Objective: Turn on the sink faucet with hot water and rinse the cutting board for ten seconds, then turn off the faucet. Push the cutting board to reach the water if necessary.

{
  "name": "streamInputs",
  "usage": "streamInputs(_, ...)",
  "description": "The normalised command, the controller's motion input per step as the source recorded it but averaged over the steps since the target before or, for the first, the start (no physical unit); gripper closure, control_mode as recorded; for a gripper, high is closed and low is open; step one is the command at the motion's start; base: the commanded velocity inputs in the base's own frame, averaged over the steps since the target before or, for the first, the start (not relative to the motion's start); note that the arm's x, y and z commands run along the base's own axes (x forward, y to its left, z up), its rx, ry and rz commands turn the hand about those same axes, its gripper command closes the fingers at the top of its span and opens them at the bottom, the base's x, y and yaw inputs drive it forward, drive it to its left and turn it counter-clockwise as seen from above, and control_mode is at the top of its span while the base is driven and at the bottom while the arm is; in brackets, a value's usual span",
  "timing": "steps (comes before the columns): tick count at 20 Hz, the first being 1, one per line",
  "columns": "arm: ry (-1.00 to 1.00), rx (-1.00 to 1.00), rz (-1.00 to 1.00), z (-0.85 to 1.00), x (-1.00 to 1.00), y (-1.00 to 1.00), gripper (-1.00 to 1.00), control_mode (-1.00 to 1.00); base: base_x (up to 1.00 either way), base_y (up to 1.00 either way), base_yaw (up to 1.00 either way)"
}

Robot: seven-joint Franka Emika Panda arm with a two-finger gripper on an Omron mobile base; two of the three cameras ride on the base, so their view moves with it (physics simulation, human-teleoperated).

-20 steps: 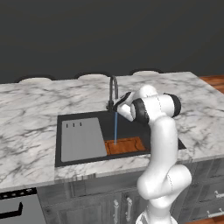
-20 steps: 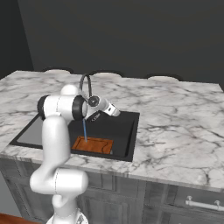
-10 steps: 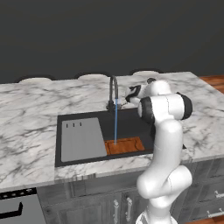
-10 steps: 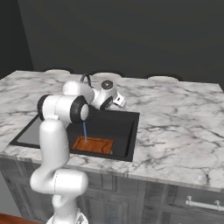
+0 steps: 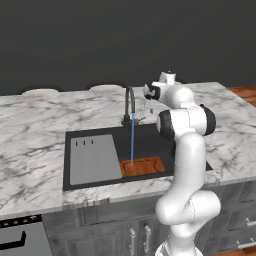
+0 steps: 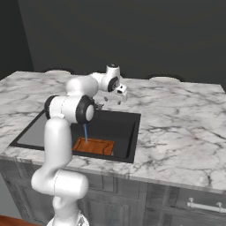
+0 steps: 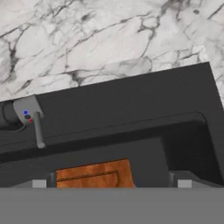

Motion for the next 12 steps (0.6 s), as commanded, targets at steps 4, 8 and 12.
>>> streamInputs(4, 0.3, 0.0, 0.13, -0.14, 0.0, 0.18, -1.0, -1.0, 0.0, 0.0, 0.0)
streamInputs(8, 0.01, 0.0, 0.13, -0.39, 0.07, 0.11, -1.0, -1.0, 0.0, 0.0, 0.0)
streamInputs(12, 0.01, 0.02, 0.15, -0.29, 0.11, 0.02, -1.0, -1.0, 0.0, 0.0, 0.0)
